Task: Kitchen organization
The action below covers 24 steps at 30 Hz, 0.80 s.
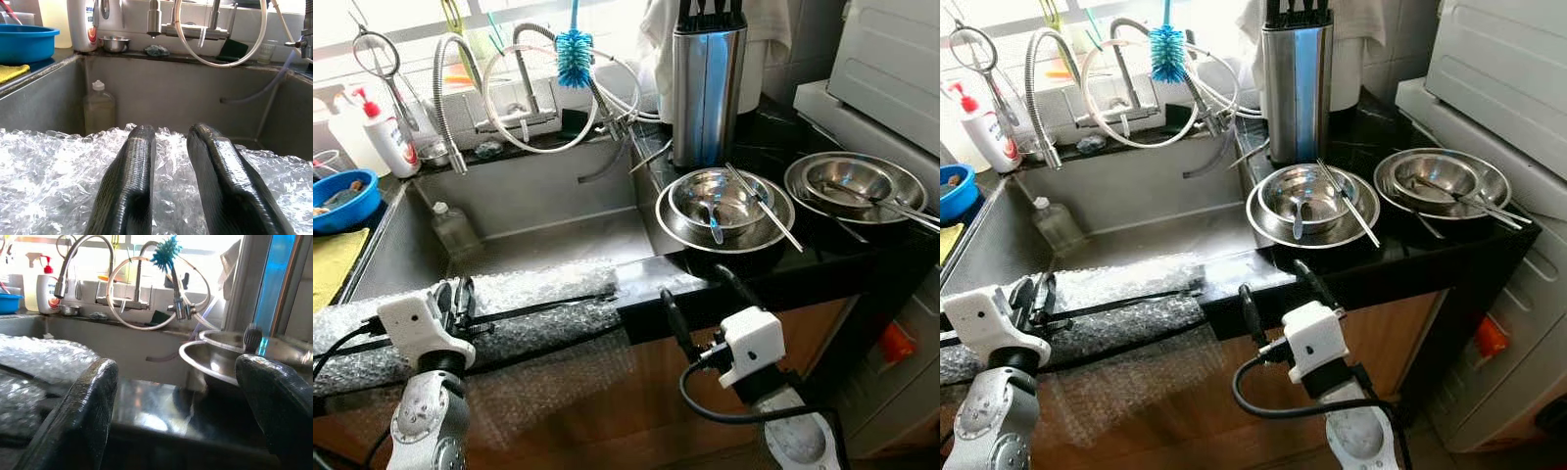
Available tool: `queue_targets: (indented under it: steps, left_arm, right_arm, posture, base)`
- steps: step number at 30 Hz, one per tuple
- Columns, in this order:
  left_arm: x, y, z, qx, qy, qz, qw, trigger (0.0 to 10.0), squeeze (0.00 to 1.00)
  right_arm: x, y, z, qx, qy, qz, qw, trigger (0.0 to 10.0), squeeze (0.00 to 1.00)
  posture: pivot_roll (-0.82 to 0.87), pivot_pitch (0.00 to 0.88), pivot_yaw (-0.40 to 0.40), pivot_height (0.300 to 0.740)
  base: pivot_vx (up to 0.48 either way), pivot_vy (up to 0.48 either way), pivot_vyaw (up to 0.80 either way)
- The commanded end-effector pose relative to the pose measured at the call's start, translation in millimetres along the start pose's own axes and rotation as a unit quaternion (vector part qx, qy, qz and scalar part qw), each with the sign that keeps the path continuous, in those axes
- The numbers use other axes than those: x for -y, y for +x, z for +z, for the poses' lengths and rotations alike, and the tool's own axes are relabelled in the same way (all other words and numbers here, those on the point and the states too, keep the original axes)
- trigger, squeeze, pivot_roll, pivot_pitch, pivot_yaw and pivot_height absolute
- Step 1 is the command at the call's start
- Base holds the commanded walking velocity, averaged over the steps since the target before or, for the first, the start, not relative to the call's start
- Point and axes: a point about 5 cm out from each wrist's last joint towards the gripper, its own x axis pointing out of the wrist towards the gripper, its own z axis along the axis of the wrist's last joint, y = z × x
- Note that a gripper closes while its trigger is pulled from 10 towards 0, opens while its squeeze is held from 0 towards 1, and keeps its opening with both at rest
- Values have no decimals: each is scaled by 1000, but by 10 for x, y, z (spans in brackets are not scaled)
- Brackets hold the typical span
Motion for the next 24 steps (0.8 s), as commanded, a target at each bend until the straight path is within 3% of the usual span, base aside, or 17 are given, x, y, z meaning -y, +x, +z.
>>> queue_targets:
  steps: [1,13,17,24]
  left_arm:
    - [-6,21,16,0,-8,4,1000,10000,0]
    - [30,46,-5,-10,-10,-4,1000,10000,0]
    - [33,47,-14,-14,-9,-5,1000,10000,0]
    - [45,32,-74,-27,-8,-8,1000,10000,0]
  right_arm:
    - [3,24,22,3,-9,-4,1000,10000,0]
    - [21,66,59,7,-26,-17,1000,10000,0]
    - [94,32,-18,-18,-44,-63,997,10000,0]
    - [202,86,27,-5,-54,-91,994,10000,0]
  posture:
    - [-120,0,138,740]
    - [-125,0,143,740]
    - [-126,0,147,740]
    - [-125,0,147,740]
  base:
    - [0,0,0]
    - [0,0,0]
    - [0,0,0]
    - [0,0,0]
